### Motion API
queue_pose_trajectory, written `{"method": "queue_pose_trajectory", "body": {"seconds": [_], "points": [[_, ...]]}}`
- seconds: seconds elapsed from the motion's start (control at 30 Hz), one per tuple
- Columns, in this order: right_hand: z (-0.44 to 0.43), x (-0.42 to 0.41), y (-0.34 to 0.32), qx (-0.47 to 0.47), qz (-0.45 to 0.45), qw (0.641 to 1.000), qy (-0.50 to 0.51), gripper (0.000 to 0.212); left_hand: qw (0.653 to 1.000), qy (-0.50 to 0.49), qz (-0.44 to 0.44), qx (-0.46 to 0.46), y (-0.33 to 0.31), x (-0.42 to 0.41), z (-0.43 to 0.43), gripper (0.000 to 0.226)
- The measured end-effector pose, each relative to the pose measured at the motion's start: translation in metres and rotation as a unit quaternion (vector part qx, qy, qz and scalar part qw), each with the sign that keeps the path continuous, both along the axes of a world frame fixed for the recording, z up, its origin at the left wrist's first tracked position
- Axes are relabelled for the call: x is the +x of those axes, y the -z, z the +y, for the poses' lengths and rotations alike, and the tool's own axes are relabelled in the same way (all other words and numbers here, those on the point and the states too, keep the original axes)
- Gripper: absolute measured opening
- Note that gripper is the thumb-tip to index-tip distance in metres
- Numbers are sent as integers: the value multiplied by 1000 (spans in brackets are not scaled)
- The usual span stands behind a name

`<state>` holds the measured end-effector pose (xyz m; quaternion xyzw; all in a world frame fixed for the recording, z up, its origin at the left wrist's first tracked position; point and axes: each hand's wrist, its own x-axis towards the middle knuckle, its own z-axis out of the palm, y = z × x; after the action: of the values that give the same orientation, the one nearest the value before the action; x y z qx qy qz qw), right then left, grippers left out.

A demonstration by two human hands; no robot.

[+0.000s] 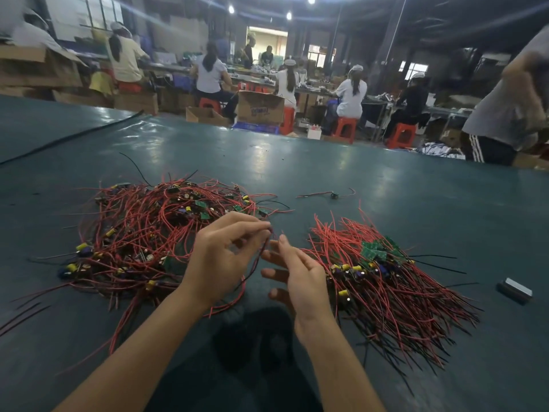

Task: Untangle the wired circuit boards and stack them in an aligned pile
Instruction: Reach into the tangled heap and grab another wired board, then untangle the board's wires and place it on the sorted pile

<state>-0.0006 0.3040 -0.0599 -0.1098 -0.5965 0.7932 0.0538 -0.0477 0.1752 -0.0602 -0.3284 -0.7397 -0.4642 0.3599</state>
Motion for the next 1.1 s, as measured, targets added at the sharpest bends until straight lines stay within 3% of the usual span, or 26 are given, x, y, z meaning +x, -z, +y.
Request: {"method": "queue_pose_trajectory", "body": {"seconds": [0.17,0.3,0.33,0.5,0.6,0.73,0.9,0.97,1.1], "points": [[-3,4,0,26,87,996,18,24,999,48,-14,-4,3,9,13,16],[-3,1,4,63,164,983,47,17,996,49,-43,56,-1,12,15,1],[-4,0,7,85,182,978,56,17,995,39,-59,77,-2,13,16,9],[-2,-3,17,270,298,910,102,19,965,37,-230,118,-3,11,14,42],[1,-3,17,311,332,883,114,27,925,40,-353,136,-2,5,14,37],[0,-3,18,263,306,908,113,26,843,97,-481,220,-2,5,16,23],[-2,-4,17,171,241,934,199,21,787,128,-513,317,-5,10,22,20],[-1,-4,16,153,192,944,219,23,787,131,-510,320,-4,12,25,22],[1,-5,15,109,116,973,167,15,810,134,-489,295,-1,15,29,18]]}}
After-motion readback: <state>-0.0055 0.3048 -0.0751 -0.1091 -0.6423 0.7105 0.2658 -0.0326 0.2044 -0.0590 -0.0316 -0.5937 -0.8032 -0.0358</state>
